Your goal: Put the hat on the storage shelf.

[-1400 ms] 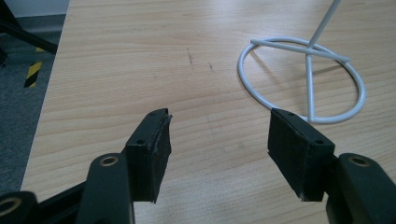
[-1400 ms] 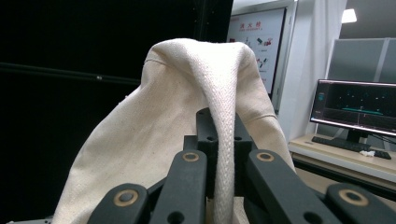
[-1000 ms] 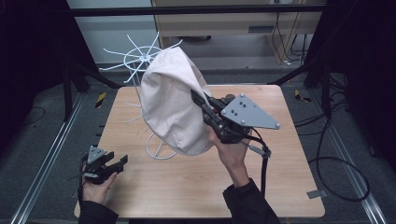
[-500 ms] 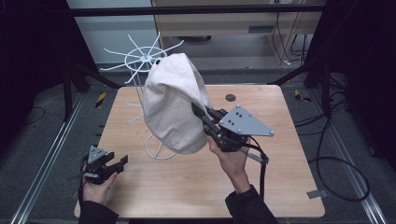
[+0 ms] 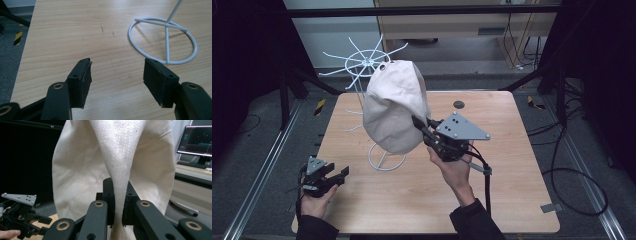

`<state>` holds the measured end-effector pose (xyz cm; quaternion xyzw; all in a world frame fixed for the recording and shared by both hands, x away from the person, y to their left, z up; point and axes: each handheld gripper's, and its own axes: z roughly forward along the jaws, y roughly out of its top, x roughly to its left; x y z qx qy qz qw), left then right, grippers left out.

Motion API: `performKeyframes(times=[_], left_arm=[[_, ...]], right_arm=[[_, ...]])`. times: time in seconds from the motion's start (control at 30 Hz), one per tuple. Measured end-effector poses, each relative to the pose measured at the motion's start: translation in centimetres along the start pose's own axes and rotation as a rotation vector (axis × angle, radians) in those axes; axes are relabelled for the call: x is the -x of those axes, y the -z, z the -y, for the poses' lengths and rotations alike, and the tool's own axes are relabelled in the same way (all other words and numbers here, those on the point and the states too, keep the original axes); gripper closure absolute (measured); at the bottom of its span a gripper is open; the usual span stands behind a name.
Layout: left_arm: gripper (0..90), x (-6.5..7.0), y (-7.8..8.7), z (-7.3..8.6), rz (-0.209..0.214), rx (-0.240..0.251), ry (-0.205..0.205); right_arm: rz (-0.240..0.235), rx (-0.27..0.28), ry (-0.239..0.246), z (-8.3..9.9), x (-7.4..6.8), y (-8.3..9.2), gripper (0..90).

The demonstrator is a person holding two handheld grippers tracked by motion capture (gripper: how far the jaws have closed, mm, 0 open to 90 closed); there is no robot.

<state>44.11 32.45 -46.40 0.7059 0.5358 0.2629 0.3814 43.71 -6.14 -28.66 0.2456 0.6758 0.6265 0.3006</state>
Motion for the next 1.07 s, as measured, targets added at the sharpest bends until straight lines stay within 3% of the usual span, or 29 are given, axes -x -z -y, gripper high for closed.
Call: performKeyframes(times=[0.37,0.67,0.9,1.07], left_arm=[[39.1,0.0,0.0,0.0,0.001,-0.001,-0.002],[39.0,0.0,0.0,0.0,0.0,-0.001,-0.001],[38.9,0.0,0.1,0.0,0.005,0.003,0.005],[38.6,0.1,0.1,0.0,0.006,0.007,0.002]], right_arm=[[0.019,-0.018,-0.005,-0.1,0.1,-0.3,77.1],[0.042,-0.006,-0.014,-0.2,0.4,0.3,64.4],[0.074,0.011,-0.026,0.1,0.8,2.0,31.0],[0.087,0.03,-0.08,2.1,1.9,5.2,18.1]])
